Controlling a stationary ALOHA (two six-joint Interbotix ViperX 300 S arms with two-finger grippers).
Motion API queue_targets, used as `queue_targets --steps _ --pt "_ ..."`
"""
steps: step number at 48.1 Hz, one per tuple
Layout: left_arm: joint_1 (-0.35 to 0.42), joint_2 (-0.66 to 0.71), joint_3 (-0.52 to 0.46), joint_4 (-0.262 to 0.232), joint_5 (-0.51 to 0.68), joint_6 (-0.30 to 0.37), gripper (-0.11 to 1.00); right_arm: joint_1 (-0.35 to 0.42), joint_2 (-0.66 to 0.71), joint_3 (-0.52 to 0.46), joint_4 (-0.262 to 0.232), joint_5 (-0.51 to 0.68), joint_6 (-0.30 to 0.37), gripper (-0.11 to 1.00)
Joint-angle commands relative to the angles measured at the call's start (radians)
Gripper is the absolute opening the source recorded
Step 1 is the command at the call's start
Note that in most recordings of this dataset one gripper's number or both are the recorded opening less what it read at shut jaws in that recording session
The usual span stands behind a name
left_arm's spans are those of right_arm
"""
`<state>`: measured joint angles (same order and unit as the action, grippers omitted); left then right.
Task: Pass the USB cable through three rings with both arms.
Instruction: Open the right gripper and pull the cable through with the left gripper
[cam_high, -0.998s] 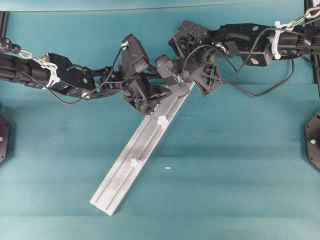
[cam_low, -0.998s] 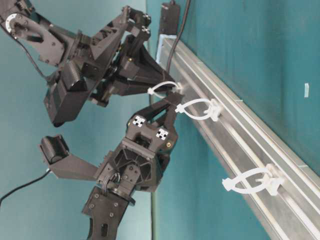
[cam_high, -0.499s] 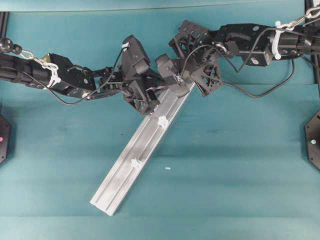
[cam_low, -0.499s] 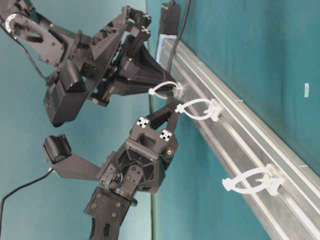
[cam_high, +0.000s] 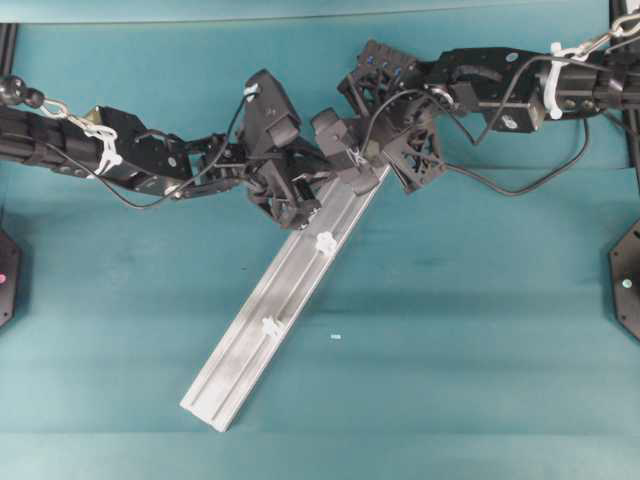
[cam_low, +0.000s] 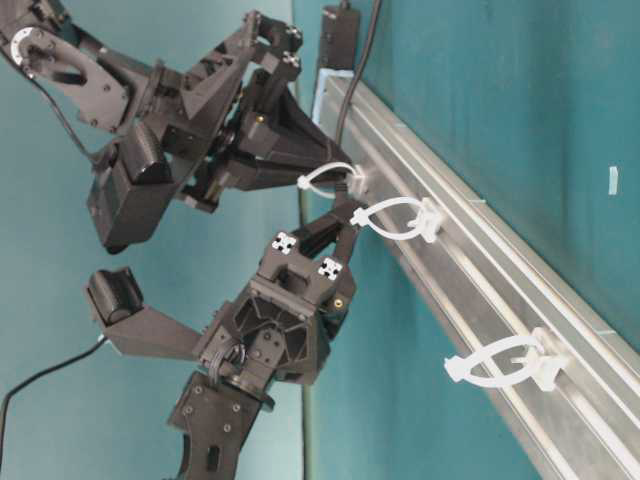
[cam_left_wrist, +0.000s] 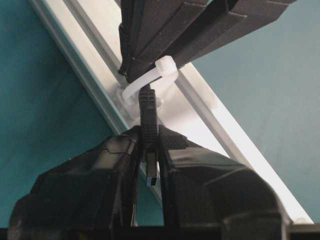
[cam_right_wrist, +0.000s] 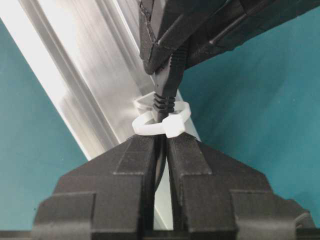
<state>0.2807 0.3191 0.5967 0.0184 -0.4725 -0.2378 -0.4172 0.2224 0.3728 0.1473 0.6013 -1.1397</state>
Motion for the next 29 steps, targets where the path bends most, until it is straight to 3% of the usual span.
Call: queue_targets --steps 1,7,19,29 --pt "-0.003 -0.015 -0.017 0.003 0.003 -0.002 0.11 0.011 -0.006 -0.014 0.003 0.011 0.011 0.09" --pt "-0.005 -0.017 -0.012 0.003 0.028 -0.005 0.11 0.011 -0.008 -0.014 0.006 0.015 0.031 0.21" --pt "-0.005 -0.044 -0.014 0.003 0.112 -0.038 0.10 0.002 -0.032 -0.009 0.006 0.044 0.169 0.81" --pt "-0.008 -0.080 -0.011 0.003 0.118 -0.074 0.10 -0.002 -0.084 0.017 0.006 0.035 0.250 0.82"
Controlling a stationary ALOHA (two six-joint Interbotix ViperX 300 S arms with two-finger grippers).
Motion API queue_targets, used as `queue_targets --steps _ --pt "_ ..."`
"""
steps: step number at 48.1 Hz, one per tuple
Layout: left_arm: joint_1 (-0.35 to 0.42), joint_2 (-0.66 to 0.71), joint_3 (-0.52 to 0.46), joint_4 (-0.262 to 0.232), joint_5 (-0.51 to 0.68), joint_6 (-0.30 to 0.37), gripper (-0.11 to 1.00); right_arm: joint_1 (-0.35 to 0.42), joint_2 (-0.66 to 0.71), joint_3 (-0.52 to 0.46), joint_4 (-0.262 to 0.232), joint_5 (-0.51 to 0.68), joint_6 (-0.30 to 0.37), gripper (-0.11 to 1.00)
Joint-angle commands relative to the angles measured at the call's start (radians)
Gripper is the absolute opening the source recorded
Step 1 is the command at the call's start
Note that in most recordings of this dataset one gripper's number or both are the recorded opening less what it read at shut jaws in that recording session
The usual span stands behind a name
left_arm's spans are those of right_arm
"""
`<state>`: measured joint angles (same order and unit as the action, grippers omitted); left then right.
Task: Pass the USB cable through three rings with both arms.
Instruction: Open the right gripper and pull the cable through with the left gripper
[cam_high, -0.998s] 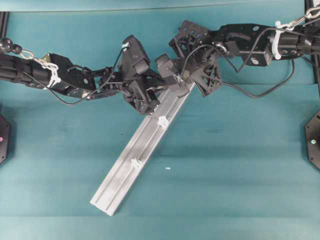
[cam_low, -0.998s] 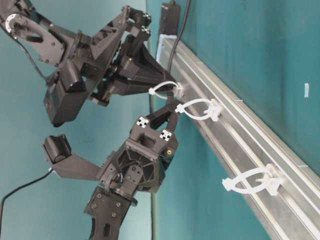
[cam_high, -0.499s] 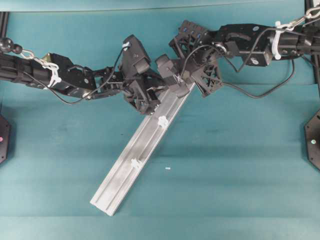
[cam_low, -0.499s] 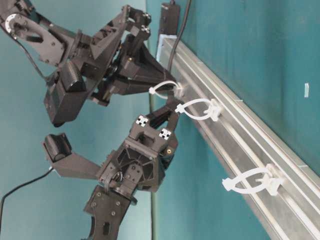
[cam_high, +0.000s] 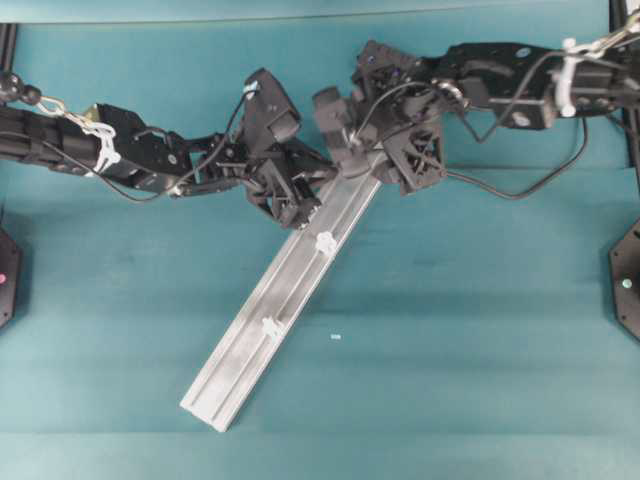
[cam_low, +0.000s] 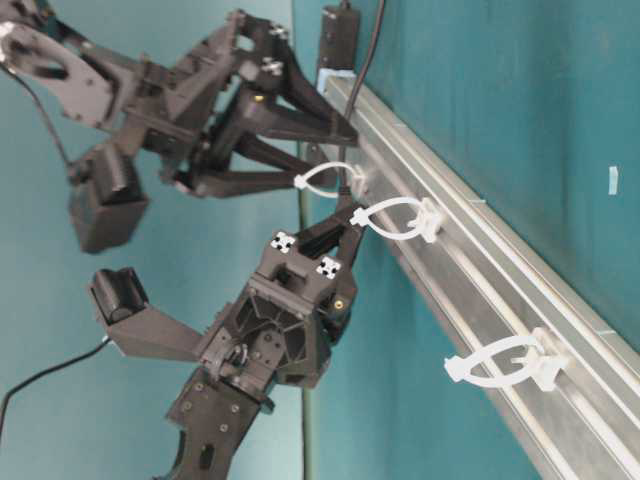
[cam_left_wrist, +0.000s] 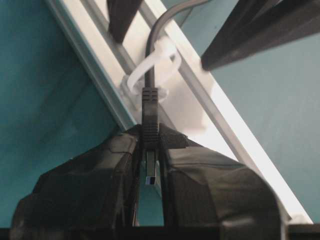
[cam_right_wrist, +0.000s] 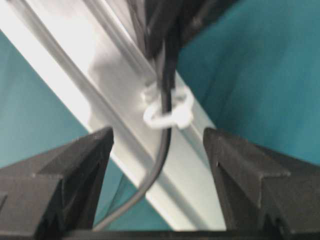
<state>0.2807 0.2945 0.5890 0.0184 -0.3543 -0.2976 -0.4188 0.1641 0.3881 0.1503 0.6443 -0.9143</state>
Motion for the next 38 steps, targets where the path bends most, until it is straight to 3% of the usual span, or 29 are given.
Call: queue_targets --steps 1,13,21,28,38 --pt "-0.008 -0.060 -0.003 0.003 0.002 -0.025 0.10 0.000 -0.031 0.005 0.003 -0.005 0.029 0.82" --pt "-0.017 -0.117 0.037 0.003 -0.002 -0.086 0.10 0.000 -0.089 0.040 0.002 -0.005 0.078 0.81" --pt "-0.049 -0.175 0.067 0.003 0.000 -0.097 0.10 0.003 -0.132 0.054 0.002 -0.012 0.141 0.81" --pt "-0.080 -0.236 0.084 0.003 0.002 -0.149 0.10 0.023 -0.153 0.051 0.000 -0.021 0.201 0.80" --pt "-0.086 -0.268 0.091 0.003 0.000 -0.215 0.10 0.077 -0.147 0.046 -0.015 -0.074 0.215 0.73"
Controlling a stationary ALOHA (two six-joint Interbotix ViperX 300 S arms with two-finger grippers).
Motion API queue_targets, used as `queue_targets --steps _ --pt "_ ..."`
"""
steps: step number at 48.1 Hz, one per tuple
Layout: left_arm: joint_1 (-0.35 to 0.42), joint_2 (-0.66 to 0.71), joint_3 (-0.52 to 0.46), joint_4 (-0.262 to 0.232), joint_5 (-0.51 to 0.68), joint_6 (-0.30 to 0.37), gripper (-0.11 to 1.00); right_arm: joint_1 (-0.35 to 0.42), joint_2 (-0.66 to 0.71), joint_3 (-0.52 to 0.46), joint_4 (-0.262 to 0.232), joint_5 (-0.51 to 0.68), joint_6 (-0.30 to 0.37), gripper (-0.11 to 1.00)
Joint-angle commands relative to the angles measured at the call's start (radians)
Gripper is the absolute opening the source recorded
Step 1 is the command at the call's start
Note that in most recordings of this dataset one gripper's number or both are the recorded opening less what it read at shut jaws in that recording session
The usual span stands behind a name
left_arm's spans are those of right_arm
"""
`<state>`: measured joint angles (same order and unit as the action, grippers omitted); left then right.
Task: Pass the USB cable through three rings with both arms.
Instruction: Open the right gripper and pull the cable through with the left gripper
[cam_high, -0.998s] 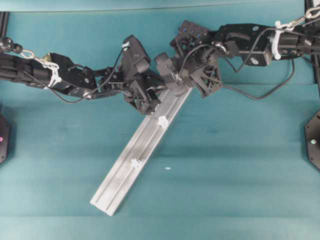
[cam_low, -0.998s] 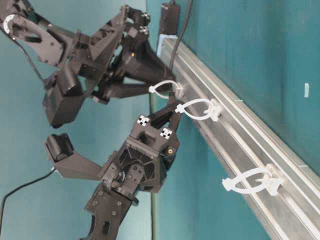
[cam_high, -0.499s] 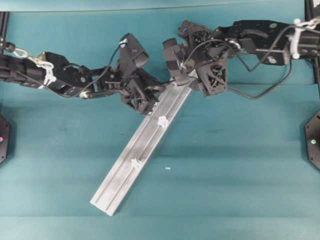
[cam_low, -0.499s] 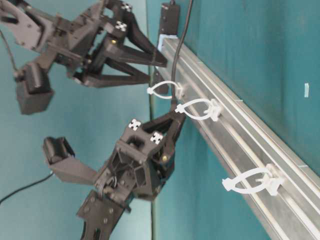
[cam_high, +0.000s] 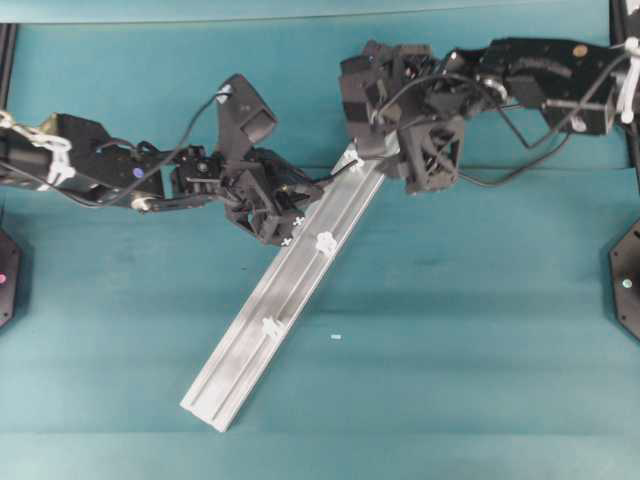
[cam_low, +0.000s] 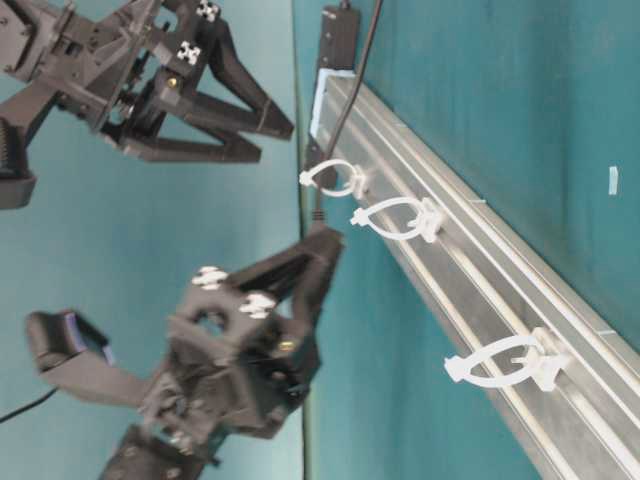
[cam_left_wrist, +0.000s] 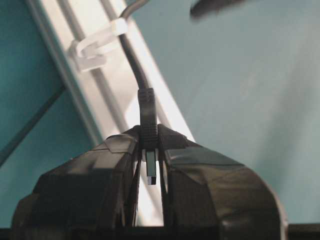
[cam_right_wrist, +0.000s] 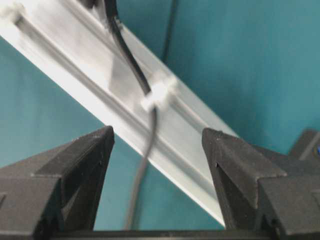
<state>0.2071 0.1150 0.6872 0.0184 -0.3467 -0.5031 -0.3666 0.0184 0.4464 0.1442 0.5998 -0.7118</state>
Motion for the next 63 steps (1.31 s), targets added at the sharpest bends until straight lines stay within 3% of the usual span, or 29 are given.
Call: queue_targets --steps 1,32,36,46,63 --pt "-0.012 -0.091 -0.008 0.003 -0.008 -0.011 0.10 0.029 0.000 -0.012 -0.011 -0.037 0.012 0.72" --pt "-0.018 -0.092 -0.005 0.003 -0.006 -0.014 0.10 0.074 0.092 -0.029 -0.028 -0.141 0.009 0.64" --pt "-0.018 -0.092 -0.005 0.003 -0.002 -0.012 0.10 0.084 0.094 -0.032 -0.043 -0.138 0.009 0.56" --pt "-0.018 -0.086 -0.002 0.003 0.058 -0.006 0.10 0.103 0.092 -0.034 -0.083 -0.129 0.009 0.10" --pt "-0.017 -0.083 -0.002 0.003 0.069 -0.012 0.10 0.091 0.101 -0.038 -0.129 -0.114 0.009 0.10"
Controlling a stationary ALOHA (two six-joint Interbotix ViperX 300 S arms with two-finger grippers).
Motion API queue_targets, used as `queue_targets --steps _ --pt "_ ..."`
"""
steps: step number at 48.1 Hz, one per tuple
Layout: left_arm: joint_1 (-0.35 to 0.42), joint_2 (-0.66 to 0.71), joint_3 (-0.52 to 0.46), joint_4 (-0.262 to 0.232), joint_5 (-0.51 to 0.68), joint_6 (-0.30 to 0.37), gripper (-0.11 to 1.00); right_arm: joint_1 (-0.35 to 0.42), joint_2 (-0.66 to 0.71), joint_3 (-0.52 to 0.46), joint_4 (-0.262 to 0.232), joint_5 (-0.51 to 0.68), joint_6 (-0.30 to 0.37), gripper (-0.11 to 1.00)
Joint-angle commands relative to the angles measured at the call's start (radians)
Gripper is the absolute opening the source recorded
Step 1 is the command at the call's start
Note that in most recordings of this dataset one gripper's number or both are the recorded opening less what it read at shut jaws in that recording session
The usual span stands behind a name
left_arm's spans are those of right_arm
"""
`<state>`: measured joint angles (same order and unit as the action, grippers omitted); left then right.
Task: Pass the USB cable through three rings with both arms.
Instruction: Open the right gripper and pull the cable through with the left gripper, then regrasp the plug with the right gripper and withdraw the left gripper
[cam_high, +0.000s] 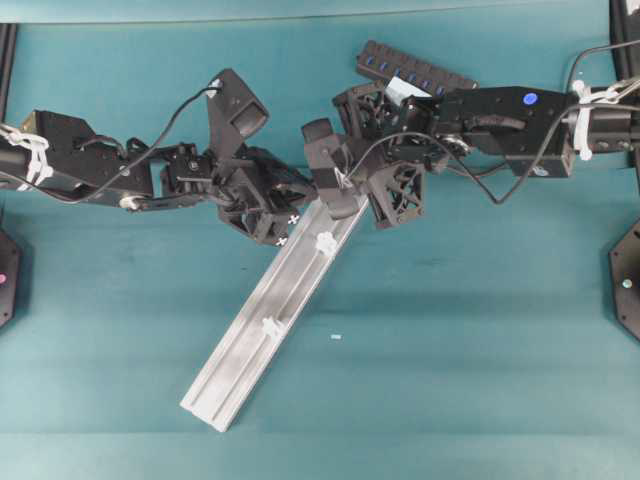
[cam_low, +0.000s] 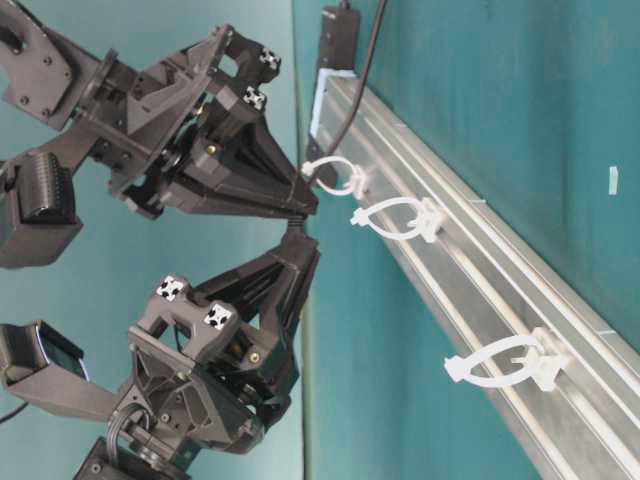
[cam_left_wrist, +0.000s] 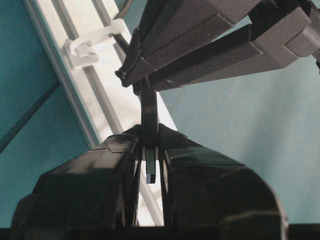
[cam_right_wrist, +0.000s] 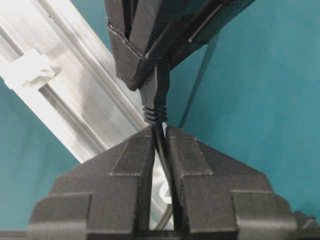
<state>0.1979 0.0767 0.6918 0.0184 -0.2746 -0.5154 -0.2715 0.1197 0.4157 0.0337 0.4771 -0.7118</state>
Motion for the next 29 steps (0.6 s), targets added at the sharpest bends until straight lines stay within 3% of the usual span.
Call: queue_targets --steps 1,6,9,13,19,23,25,29 --pt "-0.008 -0.044 -0.005 0.003 -0.003 -0.002 0.10 -0.005 0.003 -0.008 -0.026 0.012 0.009 0.10" --pt "-0.008 -0.043 -0.003 0.003 -0.003 0.005 0.10 -0.005 0.015 -0.008 -0.049 0.026 0.008 0.10" --pt "-0.008 -0.044 -0.002 0.003 -0.003 0.005 0.16 -0.005 0.025 -0.009 -0.054 0.031 0.008 0.10" --pt "-0.009 -0.048 0.005 0.003 -0.003 -0.002 0.33 -0.005 0.028 -0.008 -0.057 0.037 0.006 0.10" --pt "-0.017 -0.064 0.021 0.003 0.002 -0.002 0.72 -0.006 0.034 -0.008 -0.060 0.037 0.003 0.10" --pt "-0.028 -0.098 0.041 0.003 0.003 0.000 0.91 -0.005 0.038 -0.008 -0.071 0.040 -0.017 0.10" --pt "-0.029 -0.118 0.052 0.003 0.003 0.000 0.96 -0.002 0.041 -0.006 -0.078 0.044 -0.041 0.10" --pt "-0.034 -0.163 0.083 0.003 0.006 0.003 0.93 0.003 0.048 -0.006 -0.081 0.063 -0.092 0.10"
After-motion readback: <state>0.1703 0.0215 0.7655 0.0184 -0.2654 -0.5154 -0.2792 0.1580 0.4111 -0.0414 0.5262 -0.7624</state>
